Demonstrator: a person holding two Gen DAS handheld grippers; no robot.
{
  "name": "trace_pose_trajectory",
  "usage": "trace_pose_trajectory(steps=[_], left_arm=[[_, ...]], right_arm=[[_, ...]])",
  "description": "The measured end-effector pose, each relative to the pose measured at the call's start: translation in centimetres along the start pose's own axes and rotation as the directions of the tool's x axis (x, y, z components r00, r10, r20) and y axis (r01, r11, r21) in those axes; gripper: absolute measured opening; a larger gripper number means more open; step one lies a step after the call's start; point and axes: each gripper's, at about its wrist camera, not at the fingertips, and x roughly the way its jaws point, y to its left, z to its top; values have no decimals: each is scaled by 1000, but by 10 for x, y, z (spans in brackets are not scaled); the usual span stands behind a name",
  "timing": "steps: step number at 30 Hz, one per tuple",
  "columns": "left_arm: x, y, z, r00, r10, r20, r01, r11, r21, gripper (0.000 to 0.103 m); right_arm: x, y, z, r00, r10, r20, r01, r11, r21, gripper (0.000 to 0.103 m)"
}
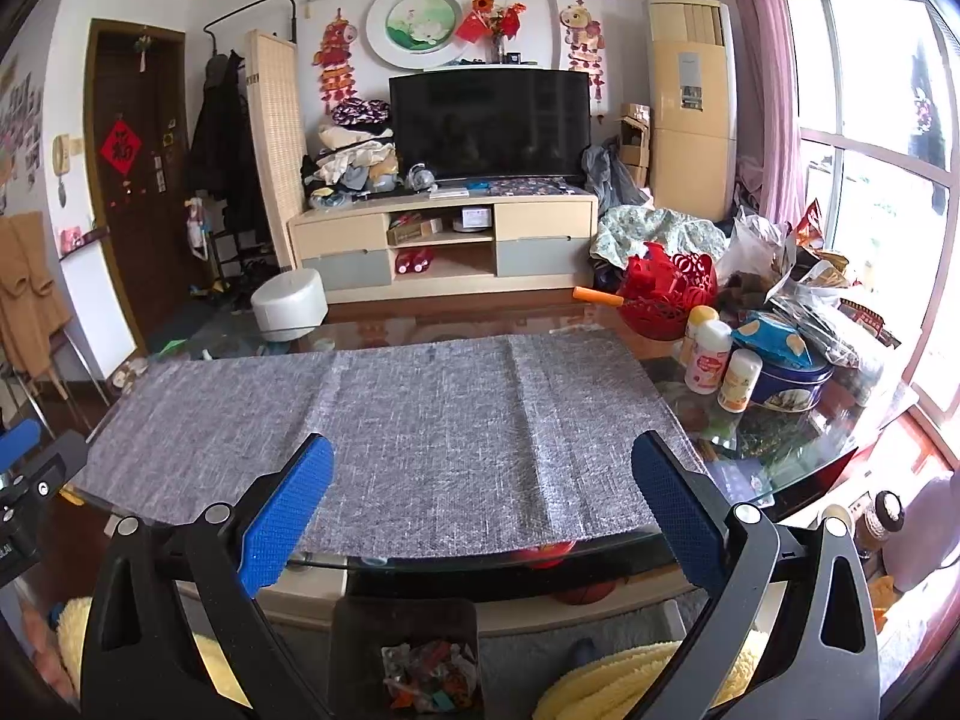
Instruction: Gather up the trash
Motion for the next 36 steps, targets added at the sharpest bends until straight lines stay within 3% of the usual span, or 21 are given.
trace_pose_trajectory(steps=[21,30,36], left_arm=[[4,-2,-2,1000,16,-8,-16,999,-30,95],[8,-8,-7,998,62,-5,-62,998,-20,95],[12,-5,-6,999,35,-37,-36,998,-43,95]], right_arm=[[-1,0,1,1000,-12,3,12,1000,15,100],[2,-3,4,1000,-23,-9,23,1000,19,100],[4,-5,4,1000,-28,-11,28,999,20,100]])
